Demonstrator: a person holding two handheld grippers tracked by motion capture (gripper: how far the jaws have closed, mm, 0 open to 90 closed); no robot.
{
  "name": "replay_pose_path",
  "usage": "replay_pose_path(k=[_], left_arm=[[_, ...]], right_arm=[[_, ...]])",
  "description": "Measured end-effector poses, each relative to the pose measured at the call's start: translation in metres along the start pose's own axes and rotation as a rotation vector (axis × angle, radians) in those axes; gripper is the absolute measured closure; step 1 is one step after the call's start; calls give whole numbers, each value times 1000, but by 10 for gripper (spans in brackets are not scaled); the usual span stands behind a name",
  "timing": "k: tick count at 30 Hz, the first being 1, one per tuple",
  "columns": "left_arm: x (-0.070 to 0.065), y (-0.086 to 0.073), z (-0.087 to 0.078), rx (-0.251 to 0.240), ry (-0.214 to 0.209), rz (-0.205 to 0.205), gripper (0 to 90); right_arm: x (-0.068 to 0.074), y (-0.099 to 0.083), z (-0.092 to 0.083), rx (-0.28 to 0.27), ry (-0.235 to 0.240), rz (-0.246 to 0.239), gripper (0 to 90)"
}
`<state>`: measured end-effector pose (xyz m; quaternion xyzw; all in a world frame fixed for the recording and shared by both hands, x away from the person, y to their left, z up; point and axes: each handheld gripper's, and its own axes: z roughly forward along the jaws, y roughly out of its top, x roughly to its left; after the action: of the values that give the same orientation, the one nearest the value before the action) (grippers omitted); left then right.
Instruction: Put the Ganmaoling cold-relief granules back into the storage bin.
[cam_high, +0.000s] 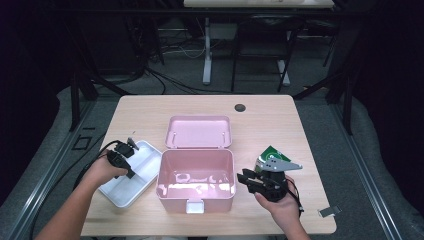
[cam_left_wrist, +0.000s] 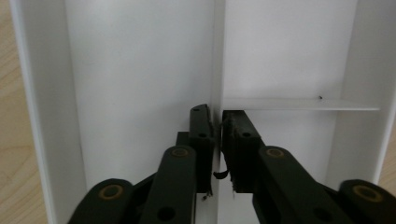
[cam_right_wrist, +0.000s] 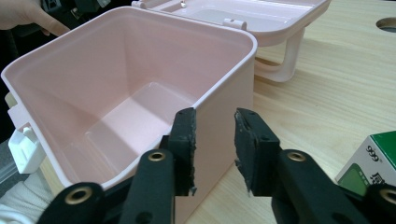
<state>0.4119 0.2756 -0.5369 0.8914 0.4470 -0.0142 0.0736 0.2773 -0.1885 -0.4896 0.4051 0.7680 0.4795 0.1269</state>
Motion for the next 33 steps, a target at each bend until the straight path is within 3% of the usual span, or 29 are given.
replay_pose_path(k=[2, 4, 8, 13, 16, 22, 28, 33], left_arm=[[-2, -4, -2, -29, 0, -5, 751], [-3, -7, -4, -54, 15, -2, 690], [-7, -16, -7, -86, 33, 5, 597], [-6, -24, -17, -144, 23, -6, 525], [-8, -25, -23, -135, 41, 13, 482], [-12, -27, -27, -171, 44, 18, 453], [-13, -26, -28, -144, 98, 55, 455], [-13, -28, -30, -159, 62, 56, 400]], right_arm=[[0, 1, 0, 6, 4, -10, 626], [1, 2, 0, 15, -25, -25, 605], [-1, 9, -1, 26, -11, -23, 565], [-1, 16, -4, 59, -25, -51, 527], [-2, 19, -4, 86, -47, -56, 497], [-4, 25, 1, 137, -54, -119, 428], [-7, 31, 6, 191, -48, -119, 405], [-10, 33, 10, 244, -70, -136, 359]])
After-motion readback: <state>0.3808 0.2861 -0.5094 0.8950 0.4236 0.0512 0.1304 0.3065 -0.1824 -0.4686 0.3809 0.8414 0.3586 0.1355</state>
